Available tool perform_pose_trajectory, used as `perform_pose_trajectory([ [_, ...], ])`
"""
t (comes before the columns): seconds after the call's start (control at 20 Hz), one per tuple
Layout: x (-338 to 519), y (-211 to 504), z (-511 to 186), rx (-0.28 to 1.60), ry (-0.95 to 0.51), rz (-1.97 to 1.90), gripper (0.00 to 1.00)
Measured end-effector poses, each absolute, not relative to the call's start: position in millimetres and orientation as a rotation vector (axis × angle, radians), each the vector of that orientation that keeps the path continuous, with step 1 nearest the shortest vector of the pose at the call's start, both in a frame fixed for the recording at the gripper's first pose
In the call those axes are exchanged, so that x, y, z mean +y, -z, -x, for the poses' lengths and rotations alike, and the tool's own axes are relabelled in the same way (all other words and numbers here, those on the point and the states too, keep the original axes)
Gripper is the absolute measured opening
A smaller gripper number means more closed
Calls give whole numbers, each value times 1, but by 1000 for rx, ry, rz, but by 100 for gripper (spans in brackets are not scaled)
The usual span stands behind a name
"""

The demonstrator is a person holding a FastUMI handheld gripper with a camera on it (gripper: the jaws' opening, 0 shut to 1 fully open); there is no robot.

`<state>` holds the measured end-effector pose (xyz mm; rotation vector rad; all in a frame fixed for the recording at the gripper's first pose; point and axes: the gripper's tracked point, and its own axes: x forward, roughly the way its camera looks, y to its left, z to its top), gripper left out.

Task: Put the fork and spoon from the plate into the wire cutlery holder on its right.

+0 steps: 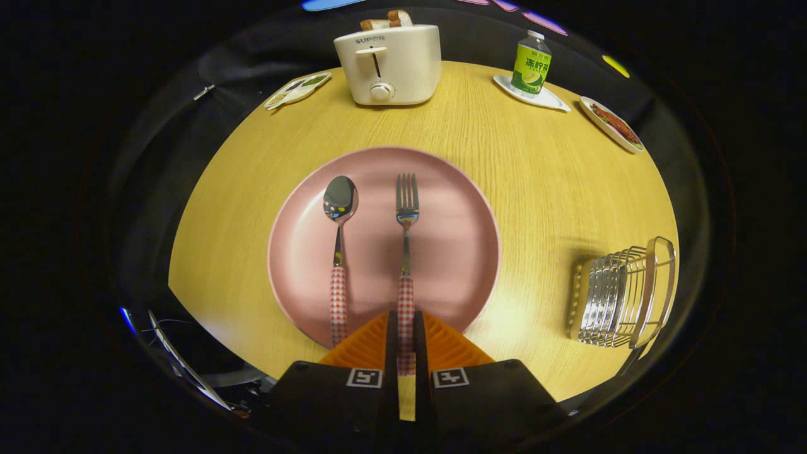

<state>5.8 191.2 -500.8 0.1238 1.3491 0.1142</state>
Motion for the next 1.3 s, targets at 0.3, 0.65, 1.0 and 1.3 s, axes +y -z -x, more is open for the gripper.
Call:
perform_pose_trajectory([
  [0.3,175,463,-1,1339,-196,-179,12],
  [0.65,85,367,10,1308,-284,-90,12],
  [1.0,-18,334,55,1504,-296,100,12],
  [1.3,-59,349,89,1770,-350,286,12],
])
